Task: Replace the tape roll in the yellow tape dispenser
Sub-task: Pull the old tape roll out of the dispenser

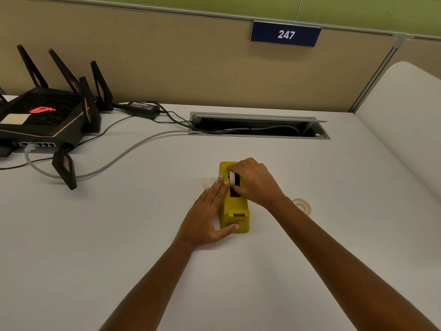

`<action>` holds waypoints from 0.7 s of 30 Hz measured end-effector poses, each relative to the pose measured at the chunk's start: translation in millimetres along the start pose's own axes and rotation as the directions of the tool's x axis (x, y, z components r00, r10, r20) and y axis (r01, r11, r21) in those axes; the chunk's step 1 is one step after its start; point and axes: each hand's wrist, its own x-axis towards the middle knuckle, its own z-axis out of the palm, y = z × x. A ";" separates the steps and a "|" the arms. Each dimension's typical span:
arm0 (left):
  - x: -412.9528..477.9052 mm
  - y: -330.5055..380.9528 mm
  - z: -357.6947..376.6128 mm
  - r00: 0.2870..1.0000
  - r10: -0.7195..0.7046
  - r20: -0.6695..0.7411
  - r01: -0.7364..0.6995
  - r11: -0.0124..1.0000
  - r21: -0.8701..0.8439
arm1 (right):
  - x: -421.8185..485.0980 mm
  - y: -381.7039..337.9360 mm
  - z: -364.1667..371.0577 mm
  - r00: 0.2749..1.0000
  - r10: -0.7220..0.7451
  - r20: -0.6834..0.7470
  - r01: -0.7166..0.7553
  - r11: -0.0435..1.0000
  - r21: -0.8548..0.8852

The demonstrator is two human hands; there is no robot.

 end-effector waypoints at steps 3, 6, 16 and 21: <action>-0.1 0.9 -0.4 1.000 0.004 -0.001 -0.004 1.000 -0.007 | -0.1 -1.3 -0.6 1.000 0.003 0.005 -0.003 0.999 0.040; -0.1 1.3 -0.7 1.000 0.008 -0.005 -0.008 1.000 -0.013 | -0.7 -2.1 -2.6 1.000 0.008 0.010 -0.008 0.996 0.093; -0.3 -1.2 1.6 1.000 0.011 0.006 -0.011 1.000 -0.005 | 2.0 -2.5 -8.1 0.996 0.074 -0.045 -0.059 0.959 0.277; 0.8 0.5 -1.1 1.000 0.022 0.004 -0.021 1.000 -0.013 | -4.7 -3.7 -5.8 0.988 0.132 -0.085 -0.086 0.906 0.413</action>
